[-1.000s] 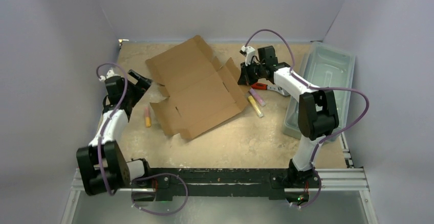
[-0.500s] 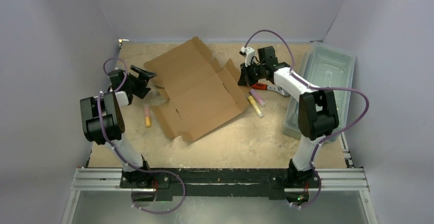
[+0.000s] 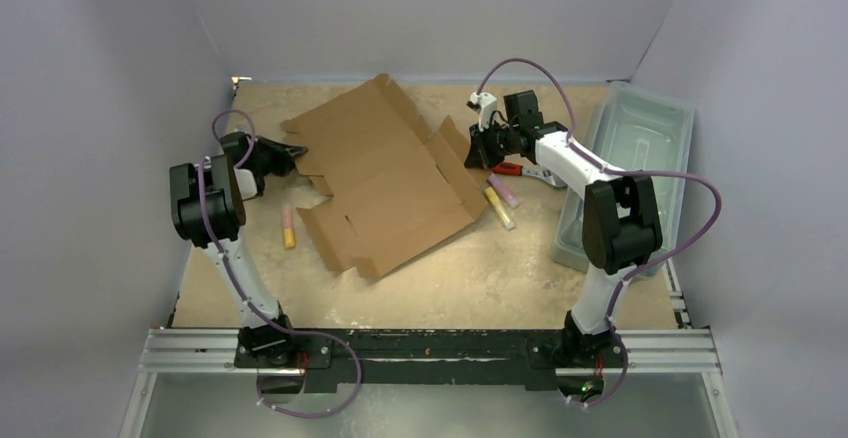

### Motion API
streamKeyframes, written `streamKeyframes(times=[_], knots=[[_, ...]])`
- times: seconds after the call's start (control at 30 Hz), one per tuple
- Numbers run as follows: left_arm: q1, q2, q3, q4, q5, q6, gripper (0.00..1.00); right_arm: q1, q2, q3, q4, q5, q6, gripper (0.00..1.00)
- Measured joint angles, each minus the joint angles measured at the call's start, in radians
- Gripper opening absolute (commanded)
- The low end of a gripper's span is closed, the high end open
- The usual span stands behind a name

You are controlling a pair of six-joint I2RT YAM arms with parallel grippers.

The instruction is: Fold the paper box

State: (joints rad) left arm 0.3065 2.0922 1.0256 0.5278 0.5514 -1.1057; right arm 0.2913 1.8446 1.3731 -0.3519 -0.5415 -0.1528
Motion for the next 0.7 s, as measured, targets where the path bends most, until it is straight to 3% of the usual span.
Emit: streamKeyframes(times=[0.1,0.2,0.43,0.5,0.53,0.7], knots=[[0.0,-0.022,0.013,0.005,0.021,0.027,0.0,0.0,0.0,0.0,-0.003,0.001,-0.023,0.15],[0.0,-0.107,-0.002,0.009,0.025,0.077,0.0,-0.003,-0.008,0.0,-0.024,0.0,-0.056,0.36],[-0.015,-0.622,-0.238,0.183,-0.026,0.25,0.0,-0.041,-0.221,-0.008,-0.071,-0.038,-0.146,0.64],[-0.04,-0.755,-0.293,0.212,-0.05,0.321,0.0,-0.056,-0.337,-0.027,-0.071,-0.061,-0.176,0.82],[-0.064,-0.822,-0.322,0.221,-0.058,0.37,0.0,-0.061,-0.401,-0.045,-0.066,-0.076,-0.19,0.95],[-0.169,-1.078,-0.459,0.236,-0.035,0.591,0.0,-0.066,-0.761,-0.228,0.062,-0.22,-0.212,0.99]])
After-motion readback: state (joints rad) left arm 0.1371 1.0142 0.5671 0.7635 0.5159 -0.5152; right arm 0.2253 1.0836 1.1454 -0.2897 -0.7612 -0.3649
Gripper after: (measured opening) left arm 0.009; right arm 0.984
